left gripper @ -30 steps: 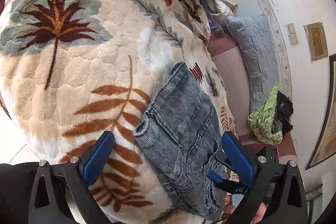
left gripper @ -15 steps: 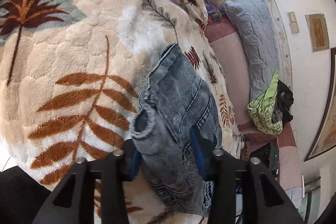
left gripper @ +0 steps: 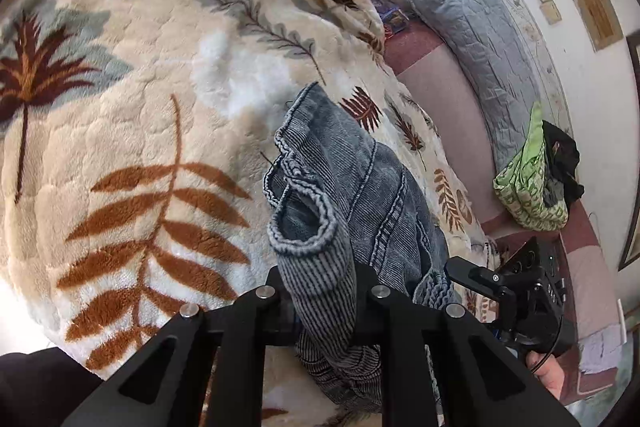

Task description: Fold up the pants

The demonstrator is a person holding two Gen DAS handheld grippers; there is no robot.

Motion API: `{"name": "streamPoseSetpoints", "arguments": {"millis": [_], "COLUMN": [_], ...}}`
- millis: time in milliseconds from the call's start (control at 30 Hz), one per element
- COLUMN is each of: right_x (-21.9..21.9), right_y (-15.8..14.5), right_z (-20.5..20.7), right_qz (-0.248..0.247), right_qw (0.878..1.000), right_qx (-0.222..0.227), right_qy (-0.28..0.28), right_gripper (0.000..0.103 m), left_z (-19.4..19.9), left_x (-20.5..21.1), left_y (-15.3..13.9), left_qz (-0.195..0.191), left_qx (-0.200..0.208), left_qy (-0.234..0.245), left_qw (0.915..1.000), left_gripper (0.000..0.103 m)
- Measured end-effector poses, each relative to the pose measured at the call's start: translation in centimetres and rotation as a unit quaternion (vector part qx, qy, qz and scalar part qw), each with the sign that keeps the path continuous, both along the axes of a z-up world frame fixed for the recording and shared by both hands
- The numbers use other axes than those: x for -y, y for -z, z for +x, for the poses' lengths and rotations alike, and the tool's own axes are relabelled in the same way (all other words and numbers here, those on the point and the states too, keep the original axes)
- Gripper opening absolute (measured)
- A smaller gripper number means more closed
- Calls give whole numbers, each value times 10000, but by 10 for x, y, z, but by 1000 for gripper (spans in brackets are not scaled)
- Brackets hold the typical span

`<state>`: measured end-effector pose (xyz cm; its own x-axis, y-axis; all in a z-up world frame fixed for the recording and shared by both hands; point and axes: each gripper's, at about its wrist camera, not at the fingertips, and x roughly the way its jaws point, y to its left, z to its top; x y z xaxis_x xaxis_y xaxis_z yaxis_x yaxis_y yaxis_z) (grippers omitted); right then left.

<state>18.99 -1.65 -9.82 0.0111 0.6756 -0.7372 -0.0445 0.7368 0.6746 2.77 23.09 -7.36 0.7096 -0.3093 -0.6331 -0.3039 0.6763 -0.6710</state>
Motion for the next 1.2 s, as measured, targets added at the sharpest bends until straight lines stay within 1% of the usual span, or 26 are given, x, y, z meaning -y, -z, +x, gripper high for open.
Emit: {"name": "streamPoseSetpoints", "arguments": {"millis": [100, 167, 300, 367, 433, 533, 633, 700, 800, 867, 900, 933, 967, 1000, 1033, 1067, 1100, 1133, 1167, 1200], "right_x": [11, 23, 66, 97, 127, 172, 219, 248, 291, 313, 323, 333, 341, 348, 354, 358, 362, 364, 366, 368], "right_y": [-1, -9, -41, -55, -65, -71, -66, -59, -47, -38, -35, -31, -27, -23, -22, -21, -20, -19, -17, -16], "right_z": [3, -1, -17, -28, -41, -60, -77, -86, -96, -105, -109, -112, -116, -118, -120, -121, -122, -123, -124, -124], "right_qz": [272, 409, 691, 638, 473, 224, 189, 287, 441, 584, 651, 711, 770, 856, 944, 1015, 1047, 1048, 1059, 1071], "right_qw": [9992, 9984, 9944, 9913, 9869, 9790, 9705, 9647, 9546, 9468, 9429, 9391, 9354, 9320, 9289, 9262, 9245, 9240, 9239, 9238], "right_qx": [-193, -148, 390, 738, 1065, 1433, 1550, 1522, 1451, 1416, 1414, 1394, 1348, 1301, 1280, 1280, 1289, 1279, 1254, 1231], "right_qy": [238, 360, 698, 885, 1112, 1432, 1838, 2129, 2564, 2832, 2945, 3061, 3177, 3273, 3345, 3397, 3430, 3446, 3456, 3463], "right_gripper": [103, 102, 102, 102, 102, 102, 102, 102, 102, 102, 102, 102, 102, 102, 102, 102, 102, 102, 102, 102], "left_z": [-4, -4, -4, -4, -3, -3, -3, -3, -5, -3, -1, 3, 9, 17, 23, 22, 15, 13, 13, 14], "left_x": [11, 16, 36, 55, 78, 120, 169, 205, 261, 297, 316, 335, 350, 363, 373, 378, 380, 383, 382, 378], "left_y": [-18, -30, -58, -73, -89, -110, -125, -130, -127, -115, -104, -88, -66, -42, -18, -5, -6, -9, -13, -17], "left_qz": [411, 637, 1103, 1383, 1689, 2150, 2505, 2724, 2986, 3117, 3218, 3342, 3393, 3430, 3506, 3559, 3716, 3851, 3834, 3701], "left_qx": [214, 312, 582, 762, 949, 1227, 1478, 1601, 1695, 1634, 1539, 1352, 1038, 626, 231, 170, 356, 393, 356, 321], "left_qy": [107, 174, 339, 457, 617, 946, 1358, 1658, 2148, 2485, 2674, 2918, 3129, 3315, 3498, 3533, 3451, 3445, 3438, 3435], "left_qw": [9989, 9973, 9916, 9864, 9791, 9643, 9471, 9342, 9143, 9024, 8952, 8860, 8810, 8767, 8684, 8650, 8611, 8553, 8565, 8626], "left_gripper": [15, 15, 15, 15, 14, 14, 14, 14, 14, 14, 14, 14, 14, 14, 14, 14, 14, 14, 14, 14]}}
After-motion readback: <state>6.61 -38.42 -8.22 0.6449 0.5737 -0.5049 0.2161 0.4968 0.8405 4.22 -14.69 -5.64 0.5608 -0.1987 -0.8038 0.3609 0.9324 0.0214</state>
